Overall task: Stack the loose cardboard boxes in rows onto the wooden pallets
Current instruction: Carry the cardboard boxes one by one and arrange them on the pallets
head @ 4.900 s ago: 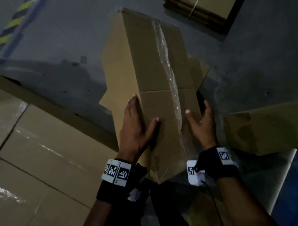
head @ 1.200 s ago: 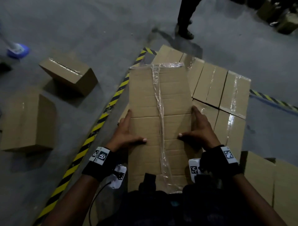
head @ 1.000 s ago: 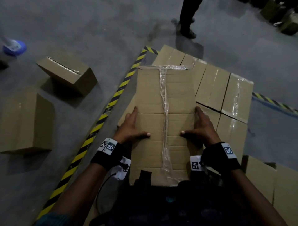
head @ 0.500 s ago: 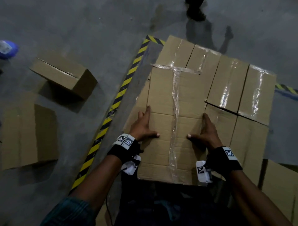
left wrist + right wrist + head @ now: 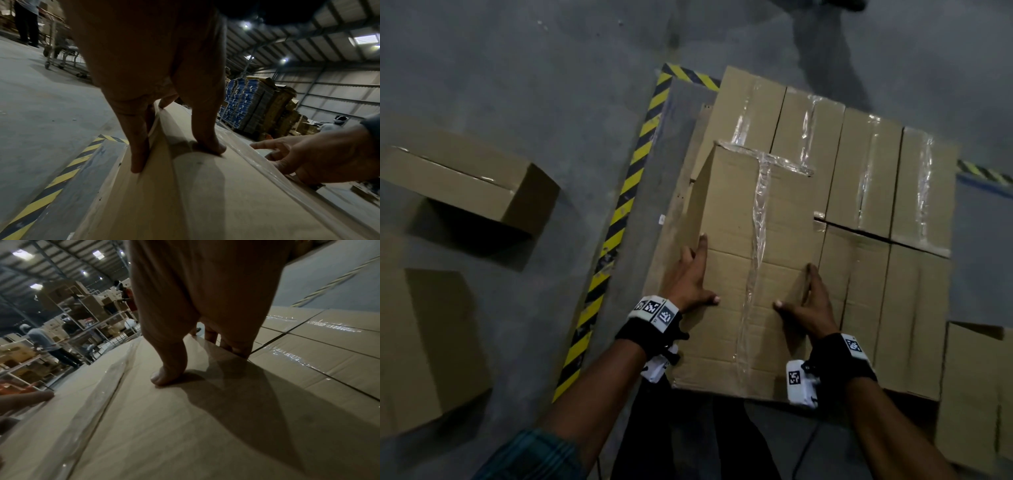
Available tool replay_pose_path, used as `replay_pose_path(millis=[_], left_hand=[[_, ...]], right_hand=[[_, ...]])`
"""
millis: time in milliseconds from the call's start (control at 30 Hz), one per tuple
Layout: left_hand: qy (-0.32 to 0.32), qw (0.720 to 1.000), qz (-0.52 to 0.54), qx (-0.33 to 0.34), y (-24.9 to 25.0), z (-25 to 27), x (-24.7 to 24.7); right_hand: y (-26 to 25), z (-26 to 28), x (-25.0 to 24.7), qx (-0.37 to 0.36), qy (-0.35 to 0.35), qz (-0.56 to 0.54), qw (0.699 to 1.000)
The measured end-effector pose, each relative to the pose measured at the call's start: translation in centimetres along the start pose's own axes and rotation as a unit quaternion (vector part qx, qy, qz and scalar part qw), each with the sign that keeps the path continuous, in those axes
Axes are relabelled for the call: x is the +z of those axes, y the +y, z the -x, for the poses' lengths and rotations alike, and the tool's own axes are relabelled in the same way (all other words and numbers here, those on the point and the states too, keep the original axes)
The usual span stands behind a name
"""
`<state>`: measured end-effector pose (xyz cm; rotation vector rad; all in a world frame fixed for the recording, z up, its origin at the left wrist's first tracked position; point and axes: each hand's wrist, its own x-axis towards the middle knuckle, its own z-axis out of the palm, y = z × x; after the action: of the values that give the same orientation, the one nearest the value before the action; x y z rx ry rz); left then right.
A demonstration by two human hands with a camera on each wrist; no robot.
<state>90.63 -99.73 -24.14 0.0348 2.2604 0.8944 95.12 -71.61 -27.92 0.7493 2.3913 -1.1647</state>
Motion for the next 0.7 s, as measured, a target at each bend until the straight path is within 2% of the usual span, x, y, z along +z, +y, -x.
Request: replay_pose_path(millis=[333,700], left_hand=[[-0.026,0.999,-0.032,-0.008,-3.4,-6.0,-1.5],[-0.033,0.999,-0.017,-0.029,-7.1,-8.7,-0.5]], right_hand=[[-0.4,-4.5,4.3,0.031,0.019,-0.006,0.999],[0.7,-5.7,7.3,0.037,0.006,0.017,0.999]])
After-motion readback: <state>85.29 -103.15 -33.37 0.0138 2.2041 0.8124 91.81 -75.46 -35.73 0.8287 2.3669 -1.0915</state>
